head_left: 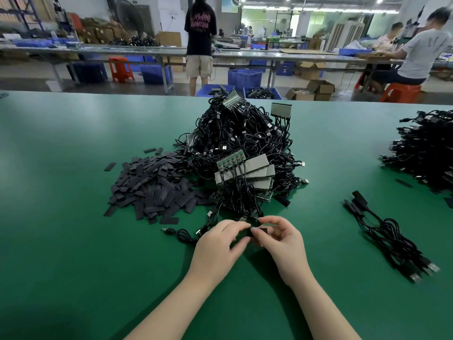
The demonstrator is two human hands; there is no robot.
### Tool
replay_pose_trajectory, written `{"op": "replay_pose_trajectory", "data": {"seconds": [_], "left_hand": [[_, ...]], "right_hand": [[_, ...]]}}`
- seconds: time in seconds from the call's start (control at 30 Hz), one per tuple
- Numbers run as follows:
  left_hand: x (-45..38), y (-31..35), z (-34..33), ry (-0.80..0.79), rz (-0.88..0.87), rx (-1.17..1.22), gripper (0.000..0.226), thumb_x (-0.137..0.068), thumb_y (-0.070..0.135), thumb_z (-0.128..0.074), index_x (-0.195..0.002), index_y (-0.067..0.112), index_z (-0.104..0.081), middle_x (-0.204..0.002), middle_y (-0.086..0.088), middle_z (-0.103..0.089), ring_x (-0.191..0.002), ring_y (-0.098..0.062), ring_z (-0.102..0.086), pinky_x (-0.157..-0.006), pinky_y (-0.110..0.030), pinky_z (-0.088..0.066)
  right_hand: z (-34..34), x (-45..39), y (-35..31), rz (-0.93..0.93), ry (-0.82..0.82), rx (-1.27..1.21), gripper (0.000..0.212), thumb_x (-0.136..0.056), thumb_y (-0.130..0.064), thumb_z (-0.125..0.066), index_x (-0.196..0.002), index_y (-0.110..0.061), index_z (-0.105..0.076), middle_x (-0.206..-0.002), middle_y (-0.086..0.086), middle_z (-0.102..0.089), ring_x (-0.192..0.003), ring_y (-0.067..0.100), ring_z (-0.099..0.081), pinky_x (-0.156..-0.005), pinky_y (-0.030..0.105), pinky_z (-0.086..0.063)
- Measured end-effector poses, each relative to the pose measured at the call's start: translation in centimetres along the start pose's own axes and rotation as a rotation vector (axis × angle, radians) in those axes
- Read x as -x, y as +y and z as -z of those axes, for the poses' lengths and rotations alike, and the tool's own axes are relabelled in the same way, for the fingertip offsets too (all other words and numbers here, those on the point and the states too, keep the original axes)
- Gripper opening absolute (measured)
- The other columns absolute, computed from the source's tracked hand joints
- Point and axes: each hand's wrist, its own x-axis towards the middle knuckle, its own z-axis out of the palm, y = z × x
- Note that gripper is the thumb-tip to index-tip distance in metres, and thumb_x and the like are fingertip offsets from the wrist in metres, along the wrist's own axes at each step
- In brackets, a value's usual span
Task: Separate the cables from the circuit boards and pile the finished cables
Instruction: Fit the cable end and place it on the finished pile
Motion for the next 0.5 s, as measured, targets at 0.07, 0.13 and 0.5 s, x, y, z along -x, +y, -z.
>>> {"op": "replay_pose_trajectory", "data": {"seconds": [0.07,0.13,0.5], "left_hand": [[-0.1,-0.1,0.1,-0.008,0.007,0.008,0.025,-0.089,0.034,-0.066,-0.114,0.032,-0.067,-0.106,0.018,-0.063,-0.083,0.004,-0.053,-0.073,-0.006,-0.040],[-0.1,-0.2,0.0,-0.011,0.012,0.023,0.024,-0.090,0.034,-0.065,-0.114,0.032,-0.067,-0.107,0.018,-0.064,-0.088,0.003,-0.055,-0.075,-0.009,-0.043],[-0.1,-0.7,0.1,-0.026,0.038,0.137,0.024,-0.093,0.028,-0.062,-0.116,0.033,-0.067,-0.108,0.020,-0.063,-0.103,0.006,-0.056,-0.084,-0.005,-0.040]], "right_hand": [[0.0,0.1,-0.1,0.012,-0.006,-0.003,0.024,-0.081,-0.006,-0.080,-0.093,-0.026,-0.073,-0.071,0.008,-0.069,-0.066,0.015,-0.064,-0.070,0.027,-0.054],[0.0,0.2,-0.2,0.017,-0.038,-0.022,0.027,-0.083,-0.006,-0.079,-0.095,-0.030,-0.075,-0.069,0.009,-0.061,-0.064,0.014,-0.059,-0.068,0.024,-0.053],[0.3,0.7,-1.1,0.015,-0.152,-0.029,0.030,-0.083,0.001,-0.074,-0.093,-0.026,-0.080,-0.084,0.008,-0.076,-0.077,0.014,-0.071,-0.073,0.020,-0.055]]}}
